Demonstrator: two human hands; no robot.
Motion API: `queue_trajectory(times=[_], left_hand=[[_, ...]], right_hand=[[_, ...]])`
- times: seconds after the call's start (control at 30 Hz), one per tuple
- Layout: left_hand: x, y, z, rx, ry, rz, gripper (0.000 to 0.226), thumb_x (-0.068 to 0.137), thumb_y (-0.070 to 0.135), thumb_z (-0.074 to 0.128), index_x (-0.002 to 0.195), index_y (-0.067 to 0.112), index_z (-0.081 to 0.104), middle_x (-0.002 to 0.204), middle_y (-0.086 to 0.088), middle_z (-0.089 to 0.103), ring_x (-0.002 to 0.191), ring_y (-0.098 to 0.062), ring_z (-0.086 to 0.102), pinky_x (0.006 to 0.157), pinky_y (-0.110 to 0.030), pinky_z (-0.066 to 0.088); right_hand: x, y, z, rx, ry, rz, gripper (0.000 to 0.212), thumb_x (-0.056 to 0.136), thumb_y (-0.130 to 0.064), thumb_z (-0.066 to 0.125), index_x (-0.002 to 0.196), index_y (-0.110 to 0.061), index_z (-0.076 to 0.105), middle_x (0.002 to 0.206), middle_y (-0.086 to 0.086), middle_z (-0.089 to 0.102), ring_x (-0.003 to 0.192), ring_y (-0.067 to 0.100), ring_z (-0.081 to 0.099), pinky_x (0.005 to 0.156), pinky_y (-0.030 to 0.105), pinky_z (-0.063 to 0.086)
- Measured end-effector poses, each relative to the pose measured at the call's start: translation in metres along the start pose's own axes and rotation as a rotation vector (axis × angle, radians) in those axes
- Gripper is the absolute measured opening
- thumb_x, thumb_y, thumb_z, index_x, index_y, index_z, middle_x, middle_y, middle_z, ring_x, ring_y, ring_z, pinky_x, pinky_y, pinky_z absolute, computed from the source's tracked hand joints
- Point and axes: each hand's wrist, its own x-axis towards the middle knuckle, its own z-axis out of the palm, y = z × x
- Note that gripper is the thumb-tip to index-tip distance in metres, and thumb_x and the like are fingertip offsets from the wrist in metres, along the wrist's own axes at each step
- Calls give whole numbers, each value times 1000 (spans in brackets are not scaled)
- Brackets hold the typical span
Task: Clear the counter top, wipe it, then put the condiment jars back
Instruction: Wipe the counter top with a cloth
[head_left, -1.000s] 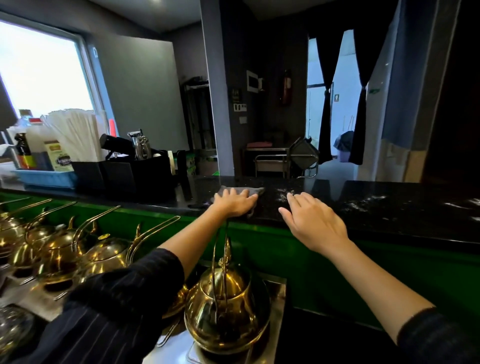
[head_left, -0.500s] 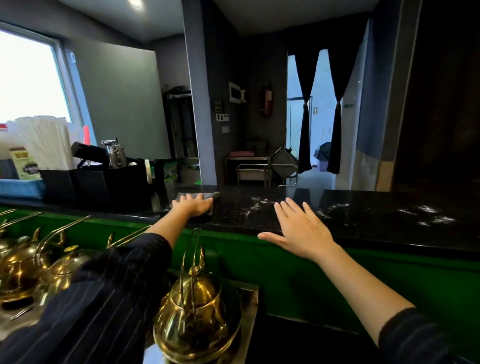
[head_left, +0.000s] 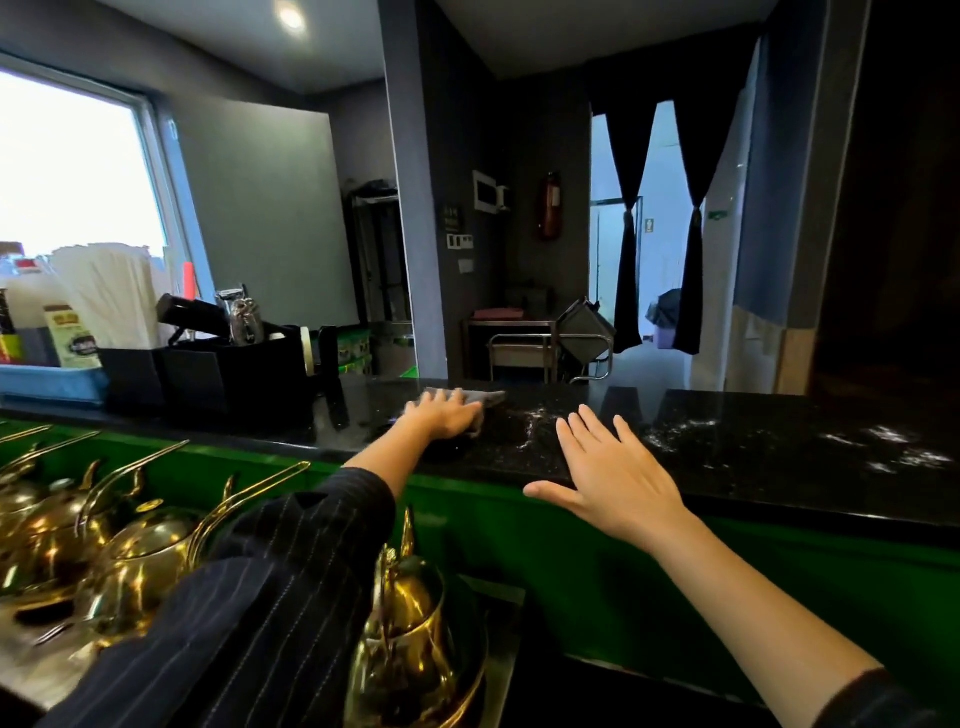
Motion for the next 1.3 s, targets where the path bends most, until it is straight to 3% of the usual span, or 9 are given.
queue_trajectory(times=[0.17,0.3,0.43,0.63,0.83,0.97,1.07,1.13,1.3], left_hand=[[50,-74,-5,-4,2,-186,68,96,58,16,153,20,13,160,-9,8,147,-33,8,118,-53,8],[104,-69,-4,27,-29,-272,68,88,62,19,150,34,17,159,-11,12,145,-39,13,116,-57,11],[181,-46,7,51,-129,-162,87,61,70,23,144,45,18,159,-7,17,142,-40,21,111,-64,16],[81,58,-3,30,-94,69,57,95,56,19,149,40,15,160,-10,11,145,-39,10,115,-62,10],[60,29,0,42,-39,120,54,98,54,16,150,38,17,161,-1,11,147,-29,9,115,-58,6],[127,-27,9,11,-97,-96,74,78,69,14,148,44,15,161,-2,9,146,-34,11,117,-57,6],[175,-21,6,80,-206,-133,97,53,73,33,145,48,14,160,-4,15,143,-37,20,112,-63,16],[183,1,7,101,-210,-125,94,58,66,45,144,50,11,160,-5,14,143,-38,18,111,-64,16],[99,70,1,9,-94,-63,61,91,58,26,149,43,13,159,-14,12,144,-41,12,114,-63,12]], right_hand=[[5,4,6,-13,49,-9,105,81,-81,5,153,-6,5,161,11,8,149,22,-4,119,47,6],[9,4,12,-88,95,-8,109,77,-80,-10,153,-4,9,160,14,12,149,25,-1,118,51,6],[11,3,16,-119,129,-2,109,79,-79,-8,150,-2,21,157,16,24,149,28,8,116,54,12],[8,1,5,-83,67,-4,107,78,-78,-5,152,-3,14,160,13,16,150,25,-2,118,52,5],[2,3,1,-47,50,-10,106,81,-79,3,152,-2,14,160,13,15,149,23,-5,118,50,3],[3,2,4,-62,68,-10,105,81,-79,4,152,-1,13,160,14,15,149,23,-5,118,51,4],[6,3,7,-71,76,-2,105,80,-78,2,152,-1,11,160,15,13,149,24,-6,118,51,3],[7,2,7,-74,79,-3,105,80,-77,2,152,-1,10,160,16,13,149,25,-6,118,51,2],[8,2,4,-83,51,-3,102,83,-75,6,151,0,11,160,16,14,149,26,-4,118,52,3]])
